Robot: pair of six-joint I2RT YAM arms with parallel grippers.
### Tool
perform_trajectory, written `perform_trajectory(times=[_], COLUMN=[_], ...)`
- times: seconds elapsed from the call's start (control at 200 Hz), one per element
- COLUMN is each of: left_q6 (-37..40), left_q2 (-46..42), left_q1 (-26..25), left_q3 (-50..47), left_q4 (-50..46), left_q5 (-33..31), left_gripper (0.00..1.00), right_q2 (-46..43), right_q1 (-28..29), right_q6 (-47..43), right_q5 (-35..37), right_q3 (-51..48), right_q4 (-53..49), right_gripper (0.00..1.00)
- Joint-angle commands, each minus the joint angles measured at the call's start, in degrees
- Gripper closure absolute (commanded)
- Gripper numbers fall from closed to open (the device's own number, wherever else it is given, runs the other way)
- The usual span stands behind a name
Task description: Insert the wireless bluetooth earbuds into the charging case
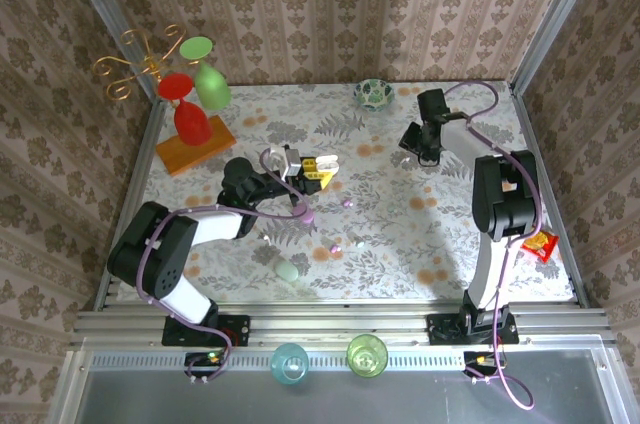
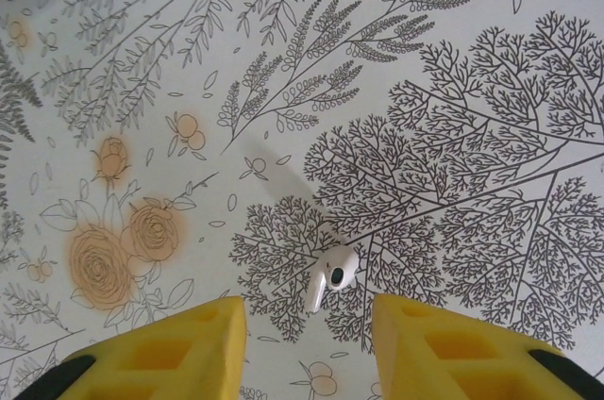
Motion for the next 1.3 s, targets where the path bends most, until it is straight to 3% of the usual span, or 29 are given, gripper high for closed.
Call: perform_trajectory(times=[0.0, 0.9, 1.295], left_q6=[2.28, 5.15, 5.44], left_q2=[1.40, 2.01, 1.98], left_q1=[0.49, 0.41, 0.14], left_q3=[0.36, -0.49, -1.10], left_q4=[2.74, 2.69, 2.66], left_q5=[1.81, 0.95, 0.23], left_gripper=[1.00, 1.00, 1.00], right_q2=[3.16, 11.00, 3.26], right_q1=[0.33, 0.85, 2.43], right_q6=[0.61, 0.00, -8.37], right_q5=[1.49, -0.13, -6.13], right_q3=[3.63, 7.83, -1.04], right_q4=[-4.65, -8.07, -2.70], right_gripper=[0.60, 0.76, 0.79])
